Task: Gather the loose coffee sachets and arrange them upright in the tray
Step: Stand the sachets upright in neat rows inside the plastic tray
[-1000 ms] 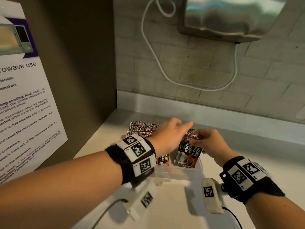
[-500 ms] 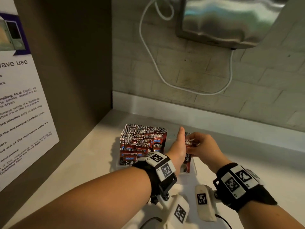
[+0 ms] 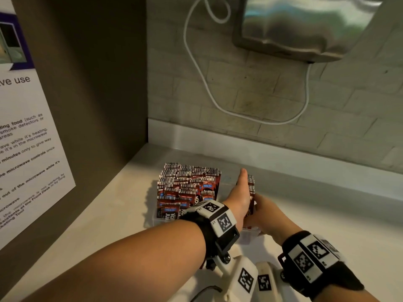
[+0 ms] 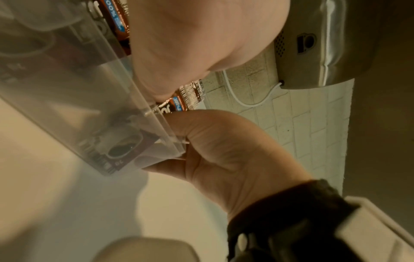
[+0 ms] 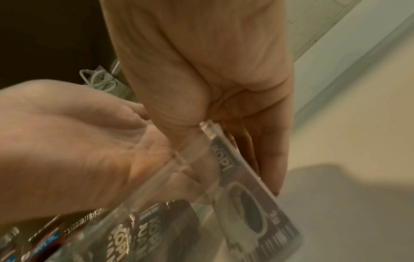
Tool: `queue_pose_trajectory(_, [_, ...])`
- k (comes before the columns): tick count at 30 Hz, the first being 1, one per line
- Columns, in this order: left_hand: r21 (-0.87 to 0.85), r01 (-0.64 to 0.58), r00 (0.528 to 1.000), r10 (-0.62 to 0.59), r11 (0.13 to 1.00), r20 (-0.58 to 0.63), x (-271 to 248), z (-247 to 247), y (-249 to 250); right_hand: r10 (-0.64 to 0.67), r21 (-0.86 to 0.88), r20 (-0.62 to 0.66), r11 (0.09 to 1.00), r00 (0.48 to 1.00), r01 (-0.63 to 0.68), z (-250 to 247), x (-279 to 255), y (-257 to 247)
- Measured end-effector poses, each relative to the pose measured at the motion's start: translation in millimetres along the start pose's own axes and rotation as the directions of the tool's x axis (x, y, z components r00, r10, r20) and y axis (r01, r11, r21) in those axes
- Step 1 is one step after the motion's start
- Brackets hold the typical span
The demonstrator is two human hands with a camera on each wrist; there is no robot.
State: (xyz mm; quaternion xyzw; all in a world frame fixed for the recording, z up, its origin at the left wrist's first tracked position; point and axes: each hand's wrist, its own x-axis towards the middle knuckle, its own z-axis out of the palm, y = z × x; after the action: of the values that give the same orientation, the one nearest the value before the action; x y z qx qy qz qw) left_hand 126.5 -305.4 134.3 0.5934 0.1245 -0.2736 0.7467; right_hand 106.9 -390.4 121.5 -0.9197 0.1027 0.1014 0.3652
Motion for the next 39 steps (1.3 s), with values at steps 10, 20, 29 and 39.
queue_pose_trajectory(10, [-0.044,-0.031,0.999,0.03,0.999,-0.029,19.6,3.1,-7.2,-0.01,-0.004,-0.046,1.0,0.999,0.01,1.6,7.7,5.2])
queue_pose_trajectory(20, [-0.02,-0.044,0.999,0.044,0.999,-0.016,16.1,-2.1,-4.1,0.005,0.025,-0.039,1.0,0.999,-0.004,3.7,1.6,5.8])
queue_pose_trajectory(29, [-0.047,-0.043,0.999,0.043,0.998,-0.007,7.9,-2.5,-1.6,0.031,0.057,-0.044,0.998,0.999,-0.028,0.3,-4.2,2.4])
queue_pose_trajectory(39, [0.238,-0.595,0.777,0.625,0.768,-0.074,-89.7,-69.9,48.3,-0.253,0.252,-0.485,0.876,0.837,0.411,-3.1,-34.3,-44.0])
